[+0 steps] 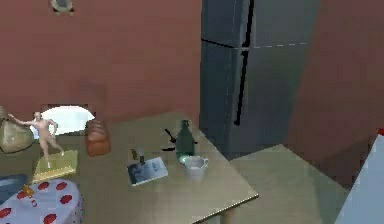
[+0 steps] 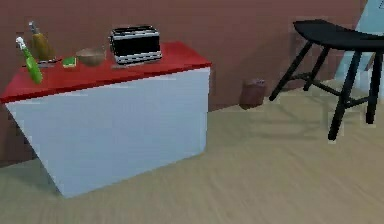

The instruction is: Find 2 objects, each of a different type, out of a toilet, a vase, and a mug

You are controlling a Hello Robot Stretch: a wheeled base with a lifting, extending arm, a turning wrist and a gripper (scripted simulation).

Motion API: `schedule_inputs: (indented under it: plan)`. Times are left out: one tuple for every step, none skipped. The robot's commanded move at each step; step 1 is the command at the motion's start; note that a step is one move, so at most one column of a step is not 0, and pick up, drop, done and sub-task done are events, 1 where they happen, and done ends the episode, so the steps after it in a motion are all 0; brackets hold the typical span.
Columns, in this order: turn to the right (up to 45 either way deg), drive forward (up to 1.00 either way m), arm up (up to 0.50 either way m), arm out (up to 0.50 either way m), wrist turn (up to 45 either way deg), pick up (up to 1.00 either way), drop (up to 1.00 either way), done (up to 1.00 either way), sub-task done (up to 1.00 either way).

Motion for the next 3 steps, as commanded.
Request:
schedule_inputs:
  plan:
    - [0.0,0.0,0.0,0.0,0.0,0.0,0.0,0.0,1.0]
    - [-45.0,0.0,0.0,0.0,0.0,0.0,0.0,0.0,0.0]
    - [-45.0,0.0,0.0,0.0,0.0,0.0,0.0,0.0,0.0]
